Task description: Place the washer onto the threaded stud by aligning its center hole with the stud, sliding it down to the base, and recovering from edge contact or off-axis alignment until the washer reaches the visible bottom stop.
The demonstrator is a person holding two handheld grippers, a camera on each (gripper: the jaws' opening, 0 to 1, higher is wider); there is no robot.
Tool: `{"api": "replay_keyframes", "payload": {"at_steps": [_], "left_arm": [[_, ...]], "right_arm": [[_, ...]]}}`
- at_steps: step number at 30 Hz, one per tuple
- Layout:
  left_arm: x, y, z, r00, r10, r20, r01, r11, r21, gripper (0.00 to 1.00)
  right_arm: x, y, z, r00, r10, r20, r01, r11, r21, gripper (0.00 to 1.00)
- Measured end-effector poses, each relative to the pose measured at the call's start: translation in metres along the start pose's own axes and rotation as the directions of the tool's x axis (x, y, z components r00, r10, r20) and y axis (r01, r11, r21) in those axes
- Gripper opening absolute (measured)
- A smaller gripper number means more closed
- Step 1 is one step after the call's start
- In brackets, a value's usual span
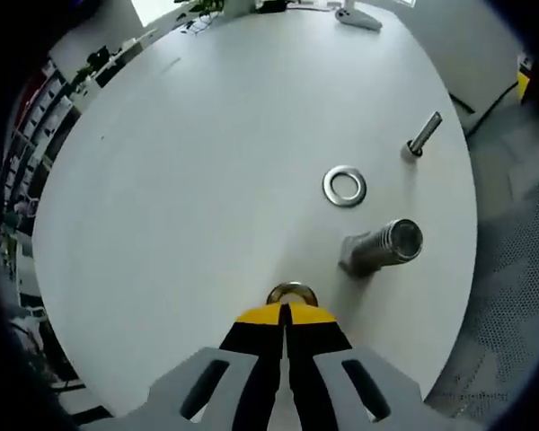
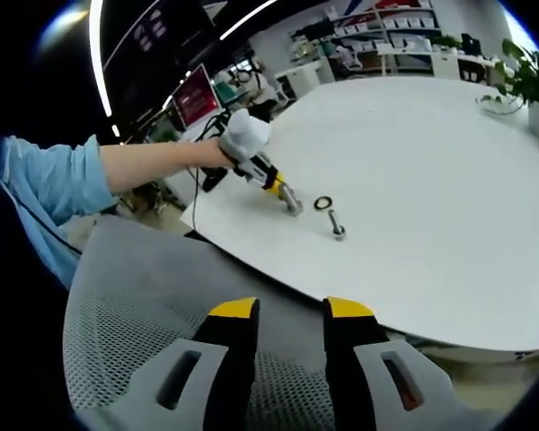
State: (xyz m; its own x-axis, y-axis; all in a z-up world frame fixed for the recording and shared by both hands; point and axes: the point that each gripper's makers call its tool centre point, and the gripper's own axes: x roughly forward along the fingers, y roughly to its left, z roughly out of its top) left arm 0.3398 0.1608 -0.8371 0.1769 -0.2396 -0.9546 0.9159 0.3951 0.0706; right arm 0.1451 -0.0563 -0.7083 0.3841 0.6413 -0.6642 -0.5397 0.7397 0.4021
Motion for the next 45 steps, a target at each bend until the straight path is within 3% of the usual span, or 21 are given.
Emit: {"api": "replay_keyframes", "payload": {"at_steps": [3, 6, 8, 11, 19, 22, 24, 45], "left_arm": [[-0.005, -0.001, -0.002, 1.000, -0.031, -0.003, 0.032, 0.996, 0.080, 0.02], [-0.003, -0.009, -0.001, 0.998, -0.070, 0.008, 0.069, 0.993, 0.094, 0.19], [-0.002, -0.014, 0.000, 0.996, -0.090, 0.001, 0.090, 0.990, 0.105, 0.25], [0.004, -0.014, 0.005, 0.997, -0.072, 0.000, 0.071, 0.989, 0.128, 0.31], [0.003, -0.011, 0.006, 0.994, -0.099, -0.037, 0.102, 0.990, 0.095, 0.28], [0.002, -0.011, 0.005, 0.992, -0.109, -0.055, 0.116, 0.982, 0.146, 0.27], [0.003, -0.008, 0.007, 0.994, -0.093, -0.059, 0.100, 0.987, 0.129, 0.21], [0.004, -0.006, 0.011, 0.998, -0.056, 0.009, 0.056, 0.996, 0.066, 0.19]], "right_arm": [[0.000, 0.001, 0.001, 1.000, 0.003, 0.008, -0.003, 1.000, -0.001, 0.31], [0.000, 0.000, 0.001, 1.000, -0.002, 0.000, 0.002, 1.000, -0.007, 0.31], [0.001, 0.000, 0.000, 1.000, -0.002, -0.002, 0.002, 1.000, -0.008, 0.31], [0.001, 0.000, 0.000, 1.000, -0.003, -0.001, 0.003, 1.000, -0.005, 0.31], [0.000, -0.001, 0.001, 1.000, -0.004, 0.004, 0.004, 1.000, 0.002, 0.31], [0.000, -0.001, 0.001, 1.000, -0.005, 0.008, 0.005, 1.000, 0.005, 0.31], [0.000, -0.001, 0.001, 1.000, -0.005, 0.008, 0.005, 1.000, 0.004, 0.31], [0.001, -0.001, 0.000, 1.000, -0.007, 0.002, 0.007, 1.000, 0.011, 0.31]]}}
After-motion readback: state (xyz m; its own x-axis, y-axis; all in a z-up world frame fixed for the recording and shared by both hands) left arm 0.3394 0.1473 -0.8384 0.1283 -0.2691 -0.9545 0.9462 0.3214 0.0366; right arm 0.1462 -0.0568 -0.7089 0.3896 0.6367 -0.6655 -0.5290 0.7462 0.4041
